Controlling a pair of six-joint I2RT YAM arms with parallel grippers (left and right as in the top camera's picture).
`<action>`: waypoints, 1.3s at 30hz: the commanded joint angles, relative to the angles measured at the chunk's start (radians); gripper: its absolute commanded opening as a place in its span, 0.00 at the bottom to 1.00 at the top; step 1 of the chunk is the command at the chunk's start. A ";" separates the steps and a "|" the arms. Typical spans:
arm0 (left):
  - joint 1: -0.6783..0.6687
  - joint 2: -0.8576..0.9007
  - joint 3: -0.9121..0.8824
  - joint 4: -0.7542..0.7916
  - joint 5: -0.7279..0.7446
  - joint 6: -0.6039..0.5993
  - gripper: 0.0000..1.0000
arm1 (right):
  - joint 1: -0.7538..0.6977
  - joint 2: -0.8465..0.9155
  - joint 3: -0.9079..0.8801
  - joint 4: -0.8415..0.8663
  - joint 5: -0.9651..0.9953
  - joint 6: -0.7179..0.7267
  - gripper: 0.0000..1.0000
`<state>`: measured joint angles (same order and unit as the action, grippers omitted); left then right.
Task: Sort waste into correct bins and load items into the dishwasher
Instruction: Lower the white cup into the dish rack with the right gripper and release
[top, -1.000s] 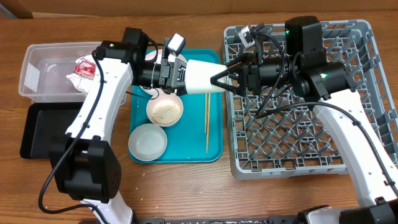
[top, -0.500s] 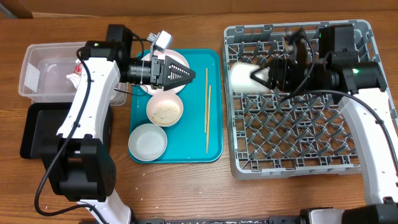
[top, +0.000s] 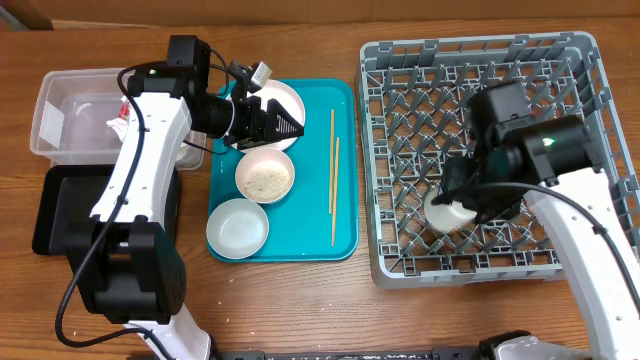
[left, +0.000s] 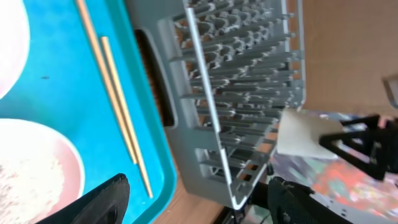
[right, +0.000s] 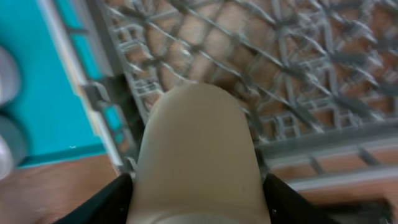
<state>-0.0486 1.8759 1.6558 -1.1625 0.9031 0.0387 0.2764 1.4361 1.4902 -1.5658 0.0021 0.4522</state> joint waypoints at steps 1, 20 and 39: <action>-0.005 -0.006 0.013 0.000 -0.051 -0.020 0.73 | 0.034 0.010 0.001 -0.039 0.101 0.108 0.59; -0.019 -0.006 0.013 -0.007 -0.100 -0.019 0.74 | 0.098 0.034 -0.179 0.042 0.019 0.136 0.62; -0.014 -0.006 0.113 -0.070 -0.168 -0.015 0.68 | 0.098 0.034 -0.006 0.102 -0.009 0.083 0.89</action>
<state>-0.0593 1.8763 1.6829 -1.2102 0.7860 0.0242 0.3737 1.4769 1.3849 -1.4818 0.0154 0.5678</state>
